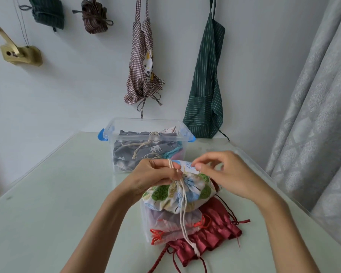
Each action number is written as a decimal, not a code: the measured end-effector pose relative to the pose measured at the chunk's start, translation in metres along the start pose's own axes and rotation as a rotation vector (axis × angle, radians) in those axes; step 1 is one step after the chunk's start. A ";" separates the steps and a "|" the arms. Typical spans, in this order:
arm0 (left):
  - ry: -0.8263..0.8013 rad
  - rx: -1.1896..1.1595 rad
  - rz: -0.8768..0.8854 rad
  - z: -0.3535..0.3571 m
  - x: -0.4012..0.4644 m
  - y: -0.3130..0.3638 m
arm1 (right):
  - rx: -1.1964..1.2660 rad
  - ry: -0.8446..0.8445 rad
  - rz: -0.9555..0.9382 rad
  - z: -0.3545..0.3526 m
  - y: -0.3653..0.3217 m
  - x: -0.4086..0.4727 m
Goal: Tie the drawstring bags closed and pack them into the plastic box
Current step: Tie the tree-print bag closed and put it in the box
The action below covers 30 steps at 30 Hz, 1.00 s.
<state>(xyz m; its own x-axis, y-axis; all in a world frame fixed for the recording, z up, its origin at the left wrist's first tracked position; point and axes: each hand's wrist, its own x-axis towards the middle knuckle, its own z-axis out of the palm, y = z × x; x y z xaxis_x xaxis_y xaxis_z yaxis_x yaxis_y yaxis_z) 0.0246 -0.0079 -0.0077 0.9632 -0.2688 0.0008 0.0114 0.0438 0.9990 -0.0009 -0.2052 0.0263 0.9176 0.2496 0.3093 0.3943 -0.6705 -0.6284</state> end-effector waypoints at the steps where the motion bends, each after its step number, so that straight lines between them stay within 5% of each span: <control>1: -0.003 0.038 0.033 0.001 0.000 0.000 | 0.022 -0.039 -0.004 0.007 -0.002 0.001; 4: 0.006 0.121 0.160 0.004 -0.001 0.002 | 0.077 -0.176 0.013 0.026 -0.001 0.004; 11: 0.264 0.372 0.433 -0.002 0.001 -0.004 | 0.243 -0.153 0.038 0.030 0.008 0.008; 18: 0.488 0.625 0.527 -0.001 0.005 -0.016 | 0.296 -0.055 0.166 0.035 0.018 0.014; 23: 0.445 0.615 0.561 0.002 0.006 -0.020 | 0.528 -0.135 0.191 0.042 0.021 0.015; 27: 0.421 0.595 0.550 -0.001 0.009 -0.022 | 0.554 0.076 0.158 0.047 0.019 0.017; 30: 0.438 0.595 0.519 -0.001 0.011 -0.021 | 0.176 0.361 -0.032 0.051 0.022 0.020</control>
<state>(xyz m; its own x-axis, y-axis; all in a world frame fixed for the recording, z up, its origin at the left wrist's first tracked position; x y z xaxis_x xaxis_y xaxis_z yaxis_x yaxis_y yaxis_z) 0.0350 -0.0107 -0.0290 0.8260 0.0421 0.5621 -0.4765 -0.4806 0.7362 0.0292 -0.1790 -0.0180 0.8404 -0.0139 0.5417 0.4536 -0.5287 -0.7174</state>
